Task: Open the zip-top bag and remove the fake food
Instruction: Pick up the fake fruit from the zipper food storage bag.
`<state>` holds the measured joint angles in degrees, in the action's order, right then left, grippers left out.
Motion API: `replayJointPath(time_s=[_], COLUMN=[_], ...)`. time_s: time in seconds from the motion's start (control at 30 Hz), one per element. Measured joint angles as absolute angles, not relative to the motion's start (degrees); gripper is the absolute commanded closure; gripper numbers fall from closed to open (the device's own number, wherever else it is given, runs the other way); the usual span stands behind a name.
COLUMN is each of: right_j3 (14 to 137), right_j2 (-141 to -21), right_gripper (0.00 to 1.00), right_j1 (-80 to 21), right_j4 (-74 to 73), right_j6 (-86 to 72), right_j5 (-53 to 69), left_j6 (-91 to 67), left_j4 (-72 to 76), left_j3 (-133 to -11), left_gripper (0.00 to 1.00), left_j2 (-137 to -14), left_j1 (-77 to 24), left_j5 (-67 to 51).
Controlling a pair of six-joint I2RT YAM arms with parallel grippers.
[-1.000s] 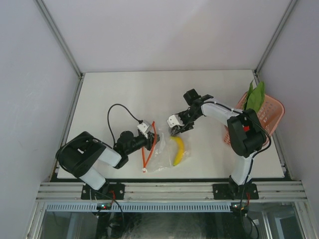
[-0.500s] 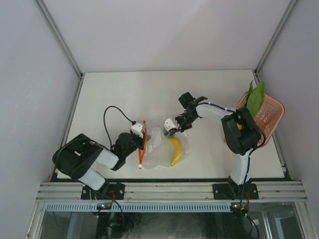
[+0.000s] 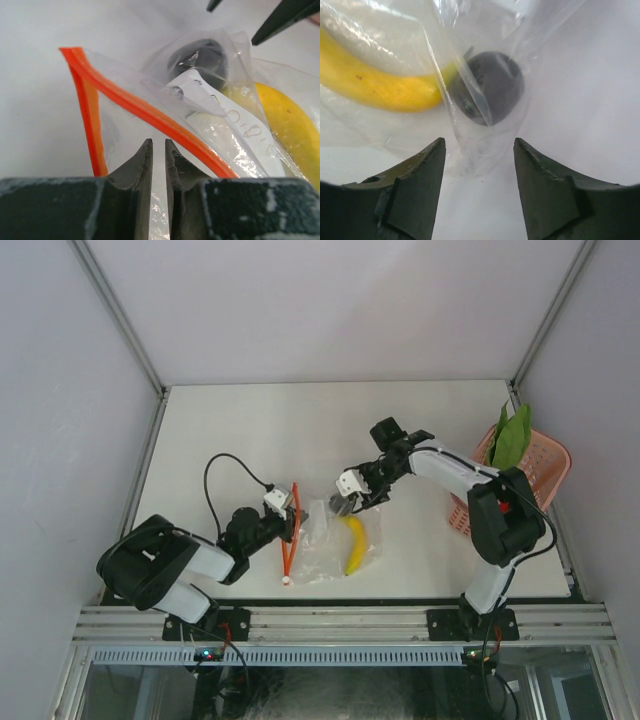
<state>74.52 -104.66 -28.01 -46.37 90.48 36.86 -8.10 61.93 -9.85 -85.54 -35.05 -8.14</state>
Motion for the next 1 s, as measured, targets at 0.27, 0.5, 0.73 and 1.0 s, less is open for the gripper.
replayJointPath(time_s=[0.27,0.5,0.73,1.0], right_j3=[72.03,71.48,71.85,72.64], right_j2=[-100.66,-105.43,-106.59,-107.81], right_gripper=[0.42,0.59,1.0,1.0], right_j1=[-30.02,-31.53,-32.38,-33.67], right_j4=[-41.34,-39.05,-39.35,-41.74], right_j6=[90.13,89.58,89.17,88.77], right_j5=[39.88,37.78,37.69,37.91], left_j6=[-5.1,-3.53,-1.65,-0.25], left_j4=[64.73,65.93,70.83,74.0], left_j3=[-9.78,-9.78,-9.78,-9.96], left_gripper=[0.77,0.7,0.52,0.31], left_j2=[-85.78,-89.19,-93.19,-95.2], left_j1=[-35.05,-35.05,-35.11,-37.3], left_j5=[-15.03,-17.91,-19.9,-19.2])
